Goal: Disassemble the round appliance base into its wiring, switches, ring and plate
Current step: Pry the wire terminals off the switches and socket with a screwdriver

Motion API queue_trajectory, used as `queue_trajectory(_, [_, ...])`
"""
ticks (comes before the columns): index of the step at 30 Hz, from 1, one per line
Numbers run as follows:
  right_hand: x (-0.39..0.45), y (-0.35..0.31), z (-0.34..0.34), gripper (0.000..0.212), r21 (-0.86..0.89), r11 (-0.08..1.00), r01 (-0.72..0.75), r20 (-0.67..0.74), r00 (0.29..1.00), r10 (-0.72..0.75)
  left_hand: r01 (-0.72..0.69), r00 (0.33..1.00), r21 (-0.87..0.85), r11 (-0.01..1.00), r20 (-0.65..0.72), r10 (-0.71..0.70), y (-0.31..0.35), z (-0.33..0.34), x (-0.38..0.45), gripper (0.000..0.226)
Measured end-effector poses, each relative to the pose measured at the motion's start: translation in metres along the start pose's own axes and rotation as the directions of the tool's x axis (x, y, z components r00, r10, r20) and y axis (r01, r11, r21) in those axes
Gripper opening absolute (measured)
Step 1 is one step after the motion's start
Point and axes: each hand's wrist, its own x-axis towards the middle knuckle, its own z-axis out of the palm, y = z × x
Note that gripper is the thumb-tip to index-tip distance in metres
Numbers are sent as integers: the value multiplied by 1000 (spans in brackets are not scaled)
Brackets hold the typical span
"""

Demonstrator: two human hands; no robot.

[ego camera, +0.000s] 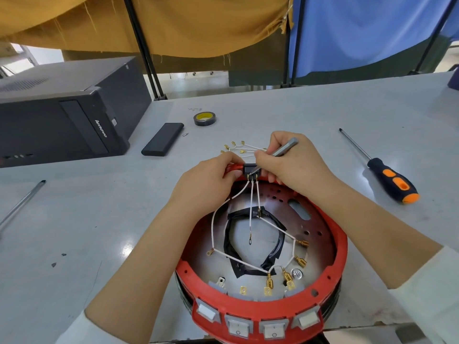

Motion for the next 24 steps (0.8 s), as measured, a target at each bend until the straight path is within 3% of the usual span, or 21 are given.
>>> queue_trajectory(6, [2,-4,-1,33,59,998,-24,32,999,22,2,1000,2,1000,3,-2,0,0,1,17])
queue_trajectory(13, [1,-4,1,29,37,998,-43,-22,999,44,2,1000,0,1000,1,-2,1,0,1,17])
queue_trajectory(24, [6,-5,0,27,12,998,-63,26,998,62,5,1000,1,1000,7,-5,2,-1,0,16])
